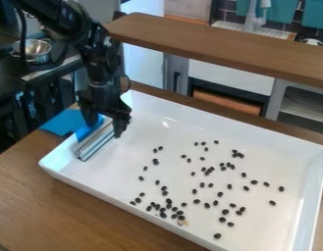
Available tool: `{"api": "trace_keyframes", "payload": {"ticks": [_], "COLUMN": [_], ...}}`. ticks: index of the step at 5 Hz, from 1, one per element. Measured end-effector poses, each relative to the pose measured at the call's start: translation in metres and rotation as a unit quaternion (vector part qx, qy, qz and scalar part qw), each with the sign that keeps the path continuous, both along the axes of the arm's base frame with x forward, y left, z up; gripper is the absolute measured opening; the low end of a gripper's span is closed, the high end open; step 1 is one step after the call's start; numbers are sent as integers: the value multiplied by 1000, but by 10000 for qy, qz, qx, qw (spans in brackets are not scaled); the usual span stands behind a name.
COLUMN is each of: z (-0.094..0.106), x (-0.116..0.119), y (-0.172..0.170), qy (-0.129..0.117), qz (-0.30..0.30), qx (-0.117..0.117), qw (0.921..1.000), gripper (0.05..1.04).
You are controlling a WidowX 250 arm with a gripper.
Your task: Sweep into pile
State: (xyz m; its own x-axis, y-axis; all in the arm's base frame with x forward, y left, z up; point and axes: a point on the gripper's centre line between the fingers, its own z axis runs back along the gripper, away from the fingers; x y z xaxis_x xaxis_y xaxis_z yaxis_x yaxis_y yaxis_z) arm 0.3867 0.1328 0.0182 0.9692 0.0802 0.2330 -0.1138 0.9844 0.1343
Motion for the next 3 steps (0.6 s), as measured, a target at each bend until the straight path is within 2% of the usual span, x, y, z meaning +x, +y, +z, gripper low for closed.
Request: {"api": "trace_keyframes", "payload": {"ticks": [1, 2, 3], "z": [-13, -14, -15], "x": [-2, -3, -3], "y": [-4, -4, -5], "qy": [235, 357, 368], "qz": [-18, 58, -35], "qx": [176, 223, 197], "qw": [9996, 9991, 9991], "gripper": [951, 666, 389]}}
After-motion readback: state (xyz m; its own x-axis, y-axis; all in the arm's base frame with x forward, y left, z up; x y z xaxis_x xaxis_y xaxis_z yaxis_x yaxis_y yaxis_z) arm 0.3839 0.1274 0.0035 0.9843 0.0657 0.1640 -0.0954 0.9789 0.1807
